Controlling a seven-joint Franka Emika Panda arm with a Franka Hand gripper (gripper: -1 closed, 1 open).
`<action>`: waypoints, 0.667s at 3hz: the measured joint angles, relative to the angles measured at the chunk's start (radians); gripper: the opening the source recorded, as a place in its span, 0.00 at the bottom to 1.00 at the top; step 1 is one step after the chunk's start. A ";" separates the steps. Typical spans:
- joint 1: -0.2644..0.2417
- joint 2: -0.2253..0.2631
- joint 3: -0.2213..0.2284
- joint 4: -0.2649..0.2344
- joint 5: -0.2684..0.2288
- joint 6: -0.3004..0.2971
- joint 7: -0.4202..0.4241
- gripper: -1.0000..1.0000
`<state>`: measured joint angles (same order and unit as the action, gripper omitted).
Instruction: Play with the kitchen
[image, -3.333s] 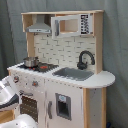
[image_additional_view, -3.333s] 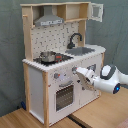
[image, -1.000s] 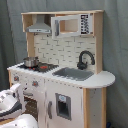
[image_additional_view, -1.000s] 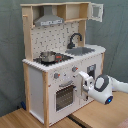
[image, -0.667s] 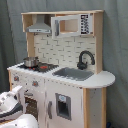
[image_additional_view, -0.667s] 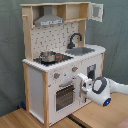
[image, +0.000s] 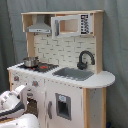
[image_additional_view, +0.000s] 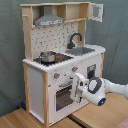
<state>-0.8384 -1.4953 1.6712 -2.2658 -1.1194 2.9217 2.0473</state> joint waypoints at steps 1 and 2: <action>-0.020 0.000 0.000 0.014 0.000 0.000 0.000 1.00; -0.021 0.000 0.000 0.014 0.000 0.000 0.000 0.00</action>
<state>-0.8596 -1.4954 1.6712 -2.2515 -1.1196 2.9217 2.0473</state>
